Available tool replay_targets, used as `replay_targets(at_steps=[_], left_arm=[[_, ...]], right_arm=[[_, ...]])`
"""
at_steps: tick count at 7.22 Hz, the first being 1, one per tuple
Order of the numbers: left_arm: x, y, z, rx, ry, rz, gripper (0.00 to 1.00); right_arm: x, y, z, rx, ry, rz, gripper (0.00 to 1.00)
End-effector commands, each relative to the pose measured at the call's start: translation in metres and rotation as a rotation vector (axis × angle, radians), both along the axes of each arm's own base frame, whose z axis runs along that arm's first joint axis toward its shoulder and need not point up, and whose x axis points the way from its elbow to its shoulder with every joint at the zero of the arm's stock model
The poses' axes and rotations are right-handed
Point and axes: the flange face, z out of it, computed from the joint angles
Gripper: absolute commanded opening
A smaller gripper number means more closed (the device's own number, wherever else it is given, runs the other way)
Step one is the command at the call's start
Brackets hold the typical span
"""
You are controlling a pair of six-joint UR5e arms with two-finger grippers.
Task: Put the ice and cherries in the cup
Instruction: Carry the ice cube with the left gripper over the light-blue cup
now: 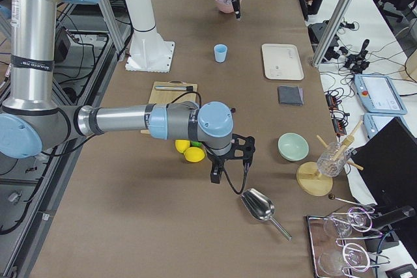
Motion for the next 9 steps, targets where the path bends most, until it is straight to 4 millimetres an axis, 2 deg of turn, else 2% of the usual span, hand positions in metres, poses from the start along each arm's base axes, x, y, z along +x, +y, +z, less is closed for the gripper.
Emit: replay_targets(at_steps=[1,3,4,5,7,8,9], left_arm=[[0.08,0.066,-0.015,0.013,-0.033,-0.031,0.0],[0.099,0.058,0.009,0.003,-0.088,-0.029,0.0],[0.104,0.065,0.019,-0.006,-0.103,-0.018,0.0],[0.108,0.069,0.019,-0.008,-0.104,-0.013,0.0],[0.116,0.066,0.028,-0.013,-0.127,-0.021,0.0],[0.118,0.07,0.029,-0.015,-0.128,-0.015,0.67],[0.118,0.071,0.028,-0.02,-0.125,-0.018,0.97]], right_arm=[[0.0,0.001,0.005,-0.01,-0.001,-0.001,1.0],[0.0,0.001,0.005,-0.01,-0.003,-0.001,1.0],[0.0,0.001,0.005,-0.011,-0.005,-0.001,1.0],[0.0,0.001,0.004,-0.007,-0.004,-0.001,1.0],[0.0,0.0,0.004,-0.007,-0.004,-0.001,1.0],[0.0,-0.001,0.003,-0.007,-0.003,0.0,1.0],[0.0,-0.002,0.002,-0.004,-0.002,0.0,1.0]])
